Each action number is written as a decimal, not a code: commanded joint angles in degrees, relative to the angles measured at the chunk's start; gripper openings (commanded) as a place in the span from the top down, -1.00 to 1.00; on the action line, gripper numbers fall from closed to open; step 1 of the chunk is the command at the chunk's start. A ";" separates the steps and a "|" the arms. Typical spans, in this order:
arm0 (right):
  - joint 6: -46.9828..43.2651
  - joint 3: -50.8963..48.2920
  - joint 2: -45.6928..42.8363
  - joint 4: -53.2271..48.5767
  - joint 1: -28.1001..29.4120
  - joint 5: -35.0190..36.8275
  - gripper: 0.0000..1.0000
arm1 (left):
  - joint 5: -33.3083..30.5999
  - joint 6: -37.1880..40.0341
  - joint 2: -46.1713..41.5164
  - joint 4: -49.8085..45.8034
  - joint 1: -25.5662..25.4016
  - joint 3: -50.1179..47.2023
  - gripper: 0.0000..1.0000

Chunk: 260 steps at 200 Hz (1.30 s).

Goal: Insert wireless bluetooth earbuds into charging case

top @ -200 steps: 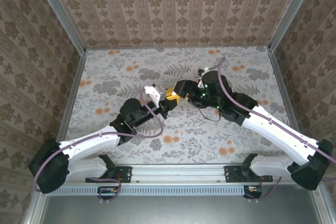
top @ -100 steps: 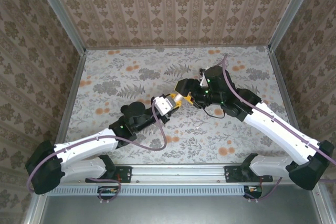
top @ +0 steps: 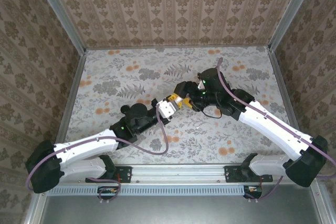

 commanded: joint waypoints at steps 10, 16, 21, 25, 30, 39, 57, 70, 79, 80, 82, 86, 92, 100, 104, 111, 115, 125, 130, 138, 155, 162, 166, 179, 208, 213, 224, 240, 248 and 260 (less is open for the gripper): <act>3.58 -1.94 -0.99 5.87 -0.22 -2.51 -0.39 | 1.99 -2.76 -1.34 4.40 0.35 0.83 0.88; 3.89 -2.04 -0.79 6.69 -0.22 -2.98 -0.38 | 1.93 -3.20 -1.12 4.71 0.29 0.87 0.88; 4.20 -2.10 -0.53 7.28 -0.22 -3.53 -0.35 | 1.82 -3.47 -0.87 4.89 0.29 1.03 0.88; 4.44 -2.12 -0.34 7.70 -0.15 -3.85 -0.33 | 1.55 -3.77 -0.68 4.87 0.30 1.23 0.88; 4.66 -2.08 -0.09 8.19 -0.13 -4.30 -0.31 | 1.47 -4.16 -0.43 4.83 0.40 1.37 0.88; 4.78 -1.92 0.37 8.62 -0.06 -4.97 -0.26 | 1.38 -4.84 0.04 5.03 0.36 1.76 0.88; 4.89 -1.95 0.91 9.11 -0.05 -5.41 -0.08 | 1.42 -6.04 0.80 5.37 0.32 2.16 0.87; 4.98 -2.21 0.83 9.56 -0.09 -5.29 0.11 | 1.06 -6.43 1.36 5.23 0.33 2.47 0.86; 4.98 -2.30 0.69 9.85 -0.05 -5.12 0.23 | 0.91 -6.52 1.82 4.88 0.30 2.71 0.85; 4.98 -2.30 0.71 9.86 -0.05 -5.11 0.24 | 0.84 -6.53 1.82 4.82 0.33 2.73 0.85; 4.98 -2.30 0.73 9.86 -0.05 -5.06 0.25 | 0.76 -6.53 1.87 4.61 0.28 2.82 0.85; 4.98 -2.30 0.74 9.93 -0.05 -5.02 0.30 | 0.61 -6.58 2.11 4.39 0.35 2.96 0.85; 4.89 -2.26 0.73 10.02 -0.05 -4.93 0.36 | 0.43 -6.70 2.33 3.92 0.35 3.15 0.85; 4.65 -2.10 0.78 10.02 -0.05 -4.93 0.43 | 0.46 -6.76 2.57 3.45 0.32 3.39 0.84; 4.48 -2.06 0.87 9.98 -0.12 -4.95 0.46 | 0.41 -6.79 2.64 3.23 0.37 3.49 0.83; 4.10 -1.97 0.90 9.99 -0.18 -4.92 0.50 | 0.41 -6.92 2.86 2.76 0.31 3.72 0.82; 3.85 -1.87 0.96 9.95 -0.14 -4.91 0.52 | 0.41 -7.03 2.95 2.60 0.35 3.84 0.81; 3.30 -1.85 1.00 10.16 -0.22 -4.93 0.56 | 0.46 -7.35 2.99 2.13 0.35 4.06 0.76; 2.95 -1.90 1.00 10.51 -0.22 -4.95 0.59 | 0.36 -7.59 3.11 1.86 0.36 4.16 0.70; 2.47 -2.10 1.00 11.02 -0.38 -4.94 0.61 | 0.16 -8.16 3.04 1.38 0.43 4.27 0.59; 1.11 -2.52 0.83 12.16 -0.66 -4.72 0.66 | 0.14 -10.39 2.75 0.42 0.70 4.40 0.36; 0.49 -2.52 0.79 12.11 -0.87 -4.58 0.67 | 0.40 -11.46 2.48 0.07 0.88 4.43 0.24; 0.24 -2.62 0.82 12.14 -0.99 -4.57 0.68 | 0.65 -12.22 2.33 -0.20 1.10 4.38 0.18; -0.27 -2.87 0.83 12.44 -1.44 -4.66 0.69 | 1.41 -14.30 1.83 -1.08 1.70 4.30 0.05; -1.74 -3.44 1.04 13.72 -2.83 -5.57 0.73 | 3.11 -19.13 0.48 -3.03 3.25 4.19 -0.13; -2.18 -3.44 1.15 13.71 -3.09 -5.82 0.74 | 3.38 -20.25 0.18 -3.22 3.58 4.03 -0.15; -3.47 -3.44 1.35 13.73 -3.68 -6.43 0.75 | 4.53 -22.56 -0.32 -3.64 4.64 3.89 -0.20; -5.22 -3.44 1.61 13.72 -4.34 -7.31 0.80 | 6.41 -25.89 -1.00 -5.03 6.44 3.96 -0.24; -5.97 -3.44 1.70 13.73 -4.75 -7.91 0.84 | 7.43 -27.45 -1.36 -5.65 7.22 3.93 -0.25; -7.07 -3.65 1.78 14.52 -5.52 -9.37 0.89 | 9.38 -30.30 -2.32 -6.28 9.06 3.66 -0.25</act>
